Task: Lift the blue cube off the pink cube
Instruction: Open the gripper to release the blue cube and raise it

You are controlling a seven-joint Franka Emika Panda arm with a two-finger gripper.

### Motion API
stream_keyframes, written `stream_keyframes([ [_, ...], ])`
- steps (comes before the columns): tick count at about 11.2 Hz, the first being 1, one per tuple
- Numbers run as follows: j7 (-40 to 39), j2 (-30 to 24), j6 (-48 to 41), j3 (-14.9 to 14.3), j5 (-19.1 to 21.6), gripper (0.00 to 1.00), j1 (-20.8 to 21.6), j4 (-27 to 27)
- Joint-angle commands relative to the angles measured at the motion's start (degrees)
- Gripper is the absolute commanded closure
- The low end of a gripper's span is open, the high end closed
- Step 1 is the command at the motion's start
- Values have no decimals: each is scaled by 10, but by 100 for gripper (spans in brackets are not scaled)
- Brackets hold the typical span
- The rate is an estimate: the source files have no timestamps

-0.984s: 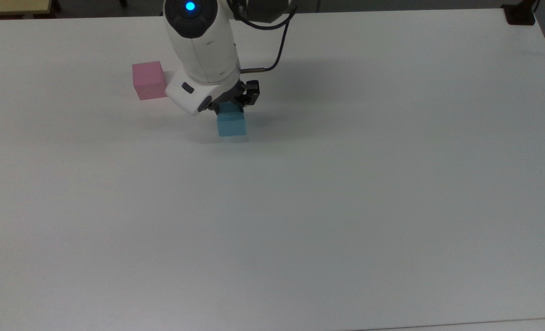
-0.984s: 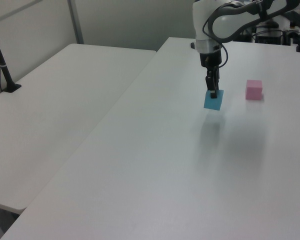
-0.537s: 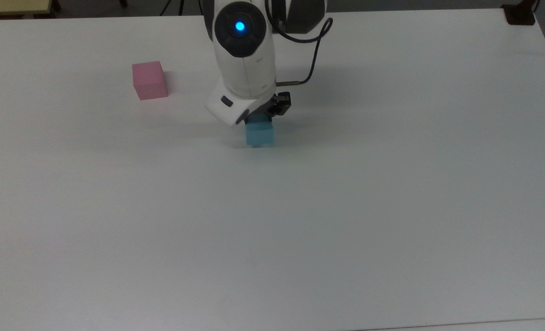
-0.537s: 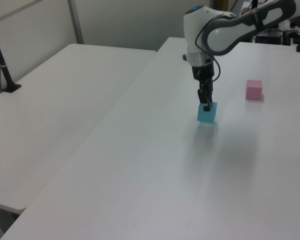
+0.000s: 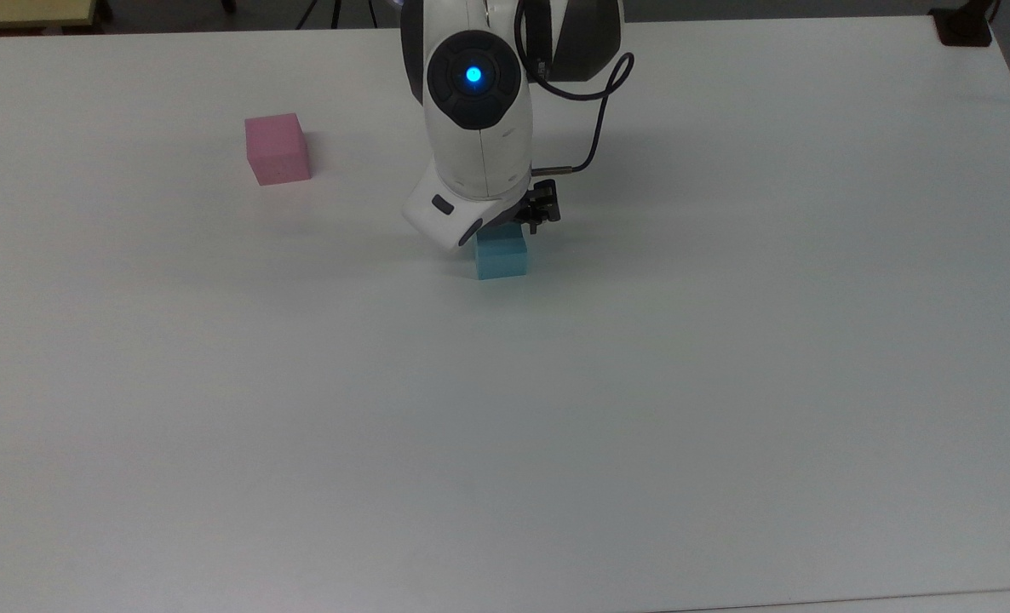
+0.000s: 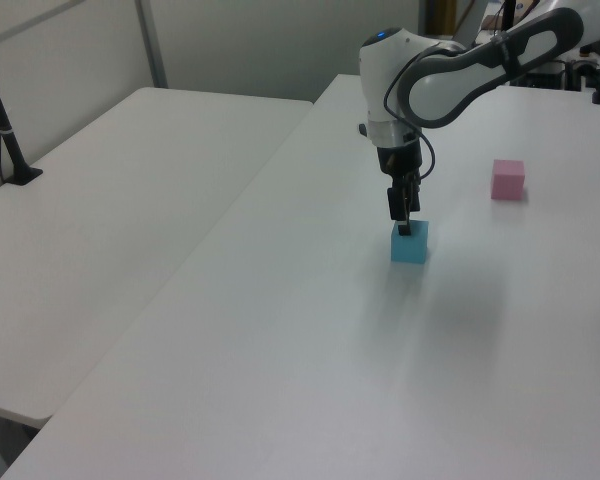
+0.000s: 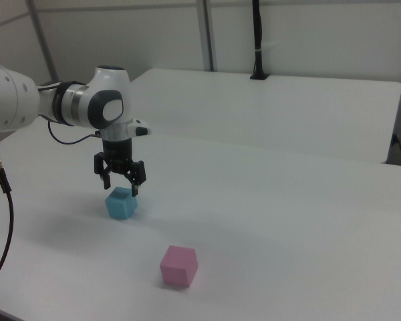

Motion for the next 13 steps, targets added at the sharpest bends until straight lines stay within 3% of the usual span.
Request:
stream_keyframes([
  [1, 29, -42, -23, -4, -7, 0, -2, 6],
  [5, 61, -158, -130, -20, -7, 0, -51, 24],
  [9, 62, -263, -170, -109, -7, 0, -49, 25],
  [11, 37, -281, -184, -137, -17, 0, -47, 25],
  [13, -63, -276, -173, -134, -62, 0, -55, 25],
])
